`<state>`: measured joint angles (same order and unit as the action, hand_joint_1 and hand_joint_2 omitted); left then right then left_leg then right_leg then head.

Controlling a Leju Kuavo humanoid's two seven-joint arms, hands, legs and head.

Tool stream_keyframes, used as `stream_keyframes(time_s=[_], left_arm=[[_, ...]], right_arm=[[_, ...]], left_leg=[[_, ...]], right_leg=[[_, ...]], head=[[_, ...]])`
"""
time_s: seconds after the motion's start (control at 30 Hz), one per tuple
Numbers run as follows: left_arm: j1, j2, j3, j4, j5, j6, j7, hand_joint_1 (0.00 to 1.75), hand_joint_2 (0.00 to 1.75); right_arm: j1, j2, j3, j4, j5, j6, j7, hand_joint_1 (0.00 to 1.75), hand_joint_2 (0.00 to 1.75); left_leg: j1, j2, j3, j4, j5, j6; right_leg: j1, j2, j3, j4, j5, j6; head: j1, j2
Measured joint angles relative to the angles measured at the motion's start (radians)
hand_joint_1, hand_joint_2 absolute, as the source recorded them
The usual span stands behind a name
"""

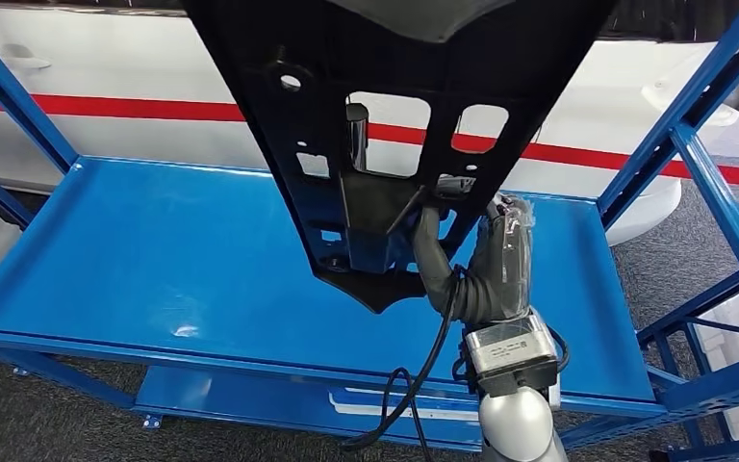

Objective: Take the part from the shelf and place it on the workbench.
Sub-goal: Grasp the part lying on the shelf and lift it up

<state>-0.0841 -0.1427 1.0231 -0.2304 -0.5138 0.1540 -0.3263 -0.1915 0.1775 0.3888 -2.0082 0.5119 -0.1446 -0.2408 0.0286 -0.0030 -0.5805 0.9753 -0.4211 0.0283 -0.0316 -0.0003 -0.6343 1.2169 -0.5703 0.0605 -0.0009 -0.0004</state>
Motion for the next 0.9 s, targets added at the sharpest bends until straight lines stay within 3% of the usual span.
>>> stream_keyframes(time_s=[0.03,0.1,0.17,0.23,0.3,0.37,0.43,0.47,0.5,0.57,0.63,0.73,0.77,0.83,0.9], left_arm=[[0.0,0.0,0.0,0.0,-0.001,-0.001,0.002,0.0,1.75],[0.0,0.002,0.0,0.0,-0.008,-0.003,0.004,0.0,1.75],[-0.001,0.003,0.0,0.0,-0.017,-0.005,0.005,0.0,1.75],[0.0,0.004,0.0,0.0,-0.021,-0.006,0.005,0.0,1.75],[0.001,0.004,-0.001,0.0,-0.021,-0.006,0.006,0.0,1.75],[0.0,0.005,-0.001,0.0,-0.021,-0.007,0.006,0.0,1.75],[0.0,0.006,-0.001,0.0,-0.024,-0.007,0.006,0.0,1.75],[0.0,0.006,-0.001,0.0,-0.028,-0.007,0.006,0.0,1.75],[0.0,0.006,-0.001,0.0,-0.034,-0.007,0.006,0.0,1.75],[-0.001,0.008,-0.003,-0.001,-0.049,-0.011,0.006,0.0,1.75],[-0.004,0.011,-0.006,-0.001,-0.063,-0.019,0.008,0.0,1.75],[-0.004,0.014,-0.015,0.0,-0.073,-0.027,0.009,0.0,1.75],[-0.005,0.015,-0.017,0.0,-0.074,-0.028,0.009,0.0,1.75],[-0.006,0.015,-0.02,0.0,-0.074,-0.029,0.009,0.0,1.75],[-0.006,0.015,-0.02,0.0,-0.074,-0.03,0.009,0.0,1.75]], right_arm=[[0.001,0.003,-0.003,0.003,-0.008,0.002,-0.004,1.75,1.75],[0.004,0.009,-0.011,0.006,-0.023,0.002,-0.011,1.75,1.75],[0.008,0.013,-0.019,0.007,-0.036,-0.001,-0.015,1.75,1.75],[0.01,0.018,-0.025,0.008,-0.043,-0.003,-0.017,1.75,1.75],[0.011,0.023,-0.028,0.008,-0.045,-0.003,-0.019,1.75,1.75],[0.013,0.027,-0.031,0.009,-0.045,-0.003,-0.02,1.75,1.75],[0.016,0.028,-0.033,0.01,-0.045,-0.006,-0.022,1.75,1.75],[0.018,0.028,-0.034,0.011,-0.045,-0.01,-0.023,1.75,1.75],[0.019,0.028,-0.035,0.012,-0.044,-0.014,-0.024,1.75,1.75],[0.021,0.028,-0.037,0.012,-0.045,-0.028,-0.024,1.75,1.75],[0.025,0.028,-0.04,0.01,-0.051,-0.045,-0.024,1.75,1.75],[0.039,0.026,-0.049,0.004,-0.066,-0.069,-0.027,1.75,1.75],[0.043,0.025,-0.053,0.001,-0.069,-0.072,-0.028,1.75,1.75],[0.048,0.02,-0.06,-0.003,-0.073,-0.074,-0.03,1.75,1.75],[0.055,0.015,-0.065,-0.004,-0.074,-0.074,-0.03,1.75,1.75]], left_leg=[[0.002,0.0,-0.002,0.004,0.0,-0.005],[0.002,-0.003,-0.008,0.014,-0.001,-0.021],[-0.002,-0.006,-0.016,0.021,0.002,-0.036],[0.002,-0.007,-0.025,0.029,0.001,-0.047],[0.009,-0.003,-0.05,0.082,-0.047,-0.054],[0.01,0.0,-0.097,0.209,-0.134,-0.057],[0.009,0.0,-0.127,0.317,-0.185,-0.056],[0.008,0.0,-0.116,0.321,-0.183,-0.053],[0.007,0.0,-0.084,0.284,-0.165,-0.046],[-0.002,0.0,0.015,0.141,-0.124,-0.026],[-0.014,0.003,0.075,0.046,-0.103,-0.012],[-0.022,0.007,0.072,0.02,-0.081,0.001],[-0.02,0.01,0.067,0.01,-0.069,0.008],[-0.015,0.016,0.05,-0.006,-0.041,0.017],[-0.016,0.018,0.026,-0.005,-0.021,0.017]], right_leg=[[-0.005,-0.001,0.04,-0.075,0.026,0.011],[-0.003,0.005,0.102,-0.184,0.065,0.015],[0.003,0.013,0.108,-0.2,0.071,-0.002],[-0.001,0.015,0.094,-0.198,0.074,-0.022],[-0.003,0.014,0.082,-0.198,0.087,-0.045],[0.005,0.011,0.066,-0.198,0.099,-0.064],[0.017,0.008,0.05,-0.197,0.11,-0.075],[0.022,0.008,0.043,-0.197,0.116,-0.078],[0.026,0.007,0.038,-0.197,0.121,-0.079],[0.033,0.008,0.029,-0.197,0.131,-0.078],[0.034,0.006,0.026,-0.198,0.141,-0.071],[0.031,0.001,0.023,-0.201,0.155,-0.052],[0.032,0.001,0.014,-0.192,0.146,-0.05],[0.032,0.001,-0.017,-0.123,0.085,-0.056],[0.025,0.001,-0.054,-0.002,0.008,-0.059]], head=[[0.0,0.0],[0.001,0.0],[0.0,0.0],[-0.003,0.0],[-0.006,0.0],[-0.007,0.0],[-0.007,0.0],[-0.007,0.0],[-0.007,0.0],[-0.007,0.0],[-0.006,0.0],[-0.008,0.0],[-0.007,0.0],[-0.004,0.0],[-0.002,0.0]])
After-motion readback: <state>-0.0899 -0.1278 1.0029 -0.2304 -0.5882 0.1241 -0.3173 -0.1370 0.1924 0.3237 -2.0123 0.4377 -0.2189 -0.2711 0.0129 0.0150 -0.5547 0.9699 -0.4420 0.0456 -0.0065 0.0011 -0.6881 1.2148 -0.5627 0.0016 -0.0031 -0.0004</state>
